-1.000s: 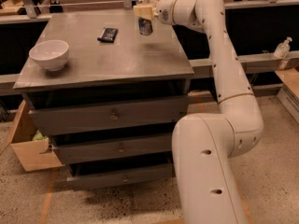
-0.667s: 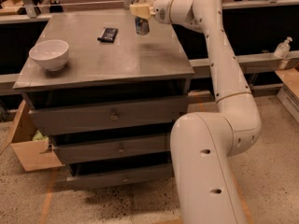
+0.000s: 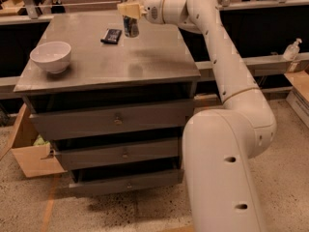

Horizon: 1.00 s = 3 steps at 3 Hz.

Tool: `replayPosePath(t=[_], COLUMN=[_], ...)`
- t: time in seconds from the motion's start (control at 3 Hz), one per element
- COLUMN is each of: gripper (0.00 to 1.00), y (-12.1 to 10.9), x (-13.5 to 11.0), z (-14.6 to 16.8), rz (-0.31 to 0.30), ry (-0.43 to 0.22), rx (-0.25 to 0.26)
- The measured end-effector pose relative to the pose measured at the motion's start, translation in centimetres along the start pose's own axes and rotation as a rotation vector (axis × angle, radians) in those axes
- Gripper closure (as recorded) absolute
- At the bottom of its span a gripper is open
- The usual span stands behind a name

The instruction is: Move redbull can near white bowl

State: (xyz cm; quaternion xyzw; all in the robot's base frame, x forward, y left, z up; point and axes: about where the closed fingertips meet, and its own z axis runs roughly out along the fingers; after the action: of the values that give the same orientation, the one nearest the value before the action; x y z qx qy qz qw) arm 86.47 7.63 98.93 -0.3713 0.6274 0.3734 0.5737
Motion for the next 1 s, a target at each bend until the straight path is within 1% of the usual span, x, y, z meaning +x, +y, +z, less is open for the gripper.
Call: replayPosePath(t=[0.33, 0.67, 1.0], gripper=[1.0, 1.0, 1.0], y=[2.8, 5.6, 6.7], x=[-1.3, -4.5, -2.7], z=[0.9, 0.5, 2.6], rz=[-0.007, -0.038, -0.001], ry=[-0.021, -0.085, -0.087], rx=[-0.008, 0.042, 0.055])
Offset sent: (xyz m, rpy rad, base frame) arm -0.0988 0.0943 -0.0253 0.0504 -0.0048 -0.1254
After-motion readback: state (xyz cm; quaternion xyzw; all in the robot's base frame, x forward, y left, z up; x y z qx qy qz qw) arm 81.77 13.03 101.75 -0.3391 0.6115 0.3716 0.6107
